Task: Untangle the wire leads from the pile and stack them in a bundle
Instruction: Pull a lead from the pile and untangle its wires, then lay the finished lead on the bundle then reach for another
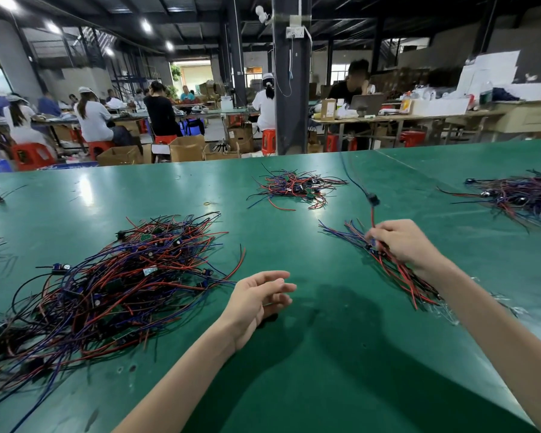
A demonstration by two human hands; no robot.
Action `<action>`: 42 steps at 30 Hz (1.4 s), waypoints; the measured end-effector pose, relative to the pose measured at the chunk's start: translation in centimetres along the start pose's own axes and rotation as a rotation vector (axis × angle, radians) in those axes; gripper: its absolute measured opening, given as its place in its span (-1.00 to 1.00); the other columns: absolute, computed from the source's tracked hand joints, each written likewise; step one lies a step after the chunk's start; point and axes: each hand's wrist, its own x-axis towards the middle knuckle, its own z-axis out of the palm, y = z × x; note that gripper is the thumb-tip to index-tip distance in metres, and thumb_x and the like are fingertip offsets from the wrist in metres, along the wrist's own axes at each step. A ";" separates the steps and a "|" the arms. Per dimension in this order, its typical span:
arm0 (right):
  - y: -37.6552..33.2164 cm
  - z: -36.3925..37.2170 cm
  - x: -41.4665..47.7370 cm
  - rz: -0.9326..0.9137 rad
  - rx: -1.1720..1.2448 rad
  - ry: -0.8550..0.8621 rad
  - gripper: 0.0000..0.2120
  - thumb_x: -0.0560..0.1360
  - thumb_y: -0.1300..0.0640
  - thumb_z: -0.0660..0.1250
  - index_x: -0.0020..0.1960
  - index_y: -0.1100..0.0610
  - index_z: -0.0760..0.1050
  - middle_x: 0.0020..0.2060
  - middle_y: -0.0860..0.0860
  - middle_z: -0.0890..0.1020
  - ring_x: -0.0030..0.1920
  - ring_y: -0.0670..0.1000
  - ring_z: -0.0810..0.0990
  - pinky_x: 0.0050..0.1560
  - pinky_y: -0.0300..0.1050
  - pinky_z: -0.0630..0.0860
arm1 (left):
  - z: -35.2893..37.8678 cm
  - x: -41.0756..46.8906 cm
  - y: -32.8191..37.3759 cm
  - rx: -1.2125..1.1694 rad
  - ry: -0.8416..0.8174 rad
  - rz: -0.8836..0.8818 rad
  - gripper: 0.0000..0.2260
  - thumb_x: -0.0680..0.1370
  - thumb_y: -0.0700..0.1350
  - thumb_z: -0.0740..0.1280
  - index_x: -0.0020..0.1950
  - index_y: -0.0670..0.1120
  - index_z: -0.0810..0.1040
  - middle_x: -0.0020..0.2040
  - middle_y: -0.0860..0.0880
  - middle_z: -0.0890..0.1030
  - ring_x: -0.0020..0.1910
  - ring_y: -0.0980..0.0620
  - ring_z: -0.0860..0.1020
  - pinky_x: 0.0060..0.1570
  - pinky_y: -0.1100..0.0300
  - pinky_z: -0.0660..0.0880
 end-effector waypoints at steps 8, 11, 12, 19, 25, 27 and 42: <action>4.2 -1.5 1.0 0.118 -0.635 0.008 -0.76 0.50 0.13 0.33 -0.31 0.20 0.56 -0.27 0.16 0.66 -0.16 0.15 0.60 -0.10 -0.06 0.52 | 0.0 -0.1 0.0 0.007 0.011 -0.016 -0.83 0.58 -0.35 0.20 0.02 -0.23 0.58 -0.19 -0.12 0.68 -0.36 0.05 0.58 -0.27 0.27 0.56; 4.1 -1.4 0.8 0.101 -0.747 0.081 -0.86 0.49 0.11 0.33 -0.17 0.15 0.60 -0.14 0.16 0.64 -0.08 0.19 0.58 -0.14 -0.10 0.44 | 0.0 -0.3 0.0 0.016 0.017 -0.008 -0.83 0.58 -0.35 0.20 0.01 -0.23 0.58 -0.20 -0.12 0.68 -0.36 0.06 0.58 -0.26 0.27 0.56; 4.0 -1.2 0.6 0.100 -0.785 0.094 -0.87 0.49 0.12 0.33 -0.14 0.16 0.59 -0.12 0.17 0.62 -0.07 0.20 0.57 -0.15 -0.10 0.42 | 0.1 -0.3 0.0 0.021 0.019 -0.005 -0.83 0.57 -0.35 0.20 0.00 -0.22 0.58 -0.21 -0.11 0.68 -0.36 0.06 0.58 -0.25 0.27 0.57; 3.9 1.2 -1.0 -0.110 -0.875 0.281 -0.93 0.47 0.29 0.24 -0.05 0.22 0.45 -0.06 0.19 0.50 -0.06 0.24 0.55 -0.19 -0.03 0.35 | 0.3 -0.4 -0.4 0.175 0.025 0.052 -0.87 0.56 -0.34 0.25 -0.06 -0.19 0.58 -0.27 -0.07 0.63 -0.38 0.07 0.57 -0.23 0.24 0.56; 3.8 5.8 -3.2 -0.280 -0.570 -0.072 -0.76 0.35 0.41 0.19 -0.20 0.07 0.38 -0.25 0.16 0.60 -0.16 0.21 0.55 -0.18 -0.01 0.42 | -0.2 -0.7 -0.1 0.792 0.119 0.358 -0.74 0.54 -0.05 0.37 -0.35 -0.03 0.49 -0.47 0.04 0.39 -0.45 0.06 0.41 -0.31 0.08 0.49; 4.0 6.4 -3.3 -0.319 -0.587 -0.080 -0.74 0.34 0.40 0.17 -0.21 0.04 0.33 -0.28 0.12 0.57 -0.20 0.20 0.53 -0.22 0.00 0.42 | -0.7 -0.4 1.4 0.861 0.175 0.440 -0.69 0.55 -0.02 0.35 -0.40 0.01 0.49 -0.51 0.06 0.41 -0.48 0.08 0.38 -0.34 0.10 0.43; 4.1 7.1 -3.8 -0.369 -0.657 -0.043 -0.76 0.28 0.40 0.17 -0.20 0.08 0.35 -0.32 0.00 0.48 -0.25 0.15 0.44 -0.35 -0.07 0.22 | -16.4 4.1 14.3 1.784 0.715 -0.060 -0.72 0.55 -0.11 0.20 0.23 -0.14 0.49 0.19 -0.19 0.54 0.17 -0.18 0.48 0.13 0.02 0.43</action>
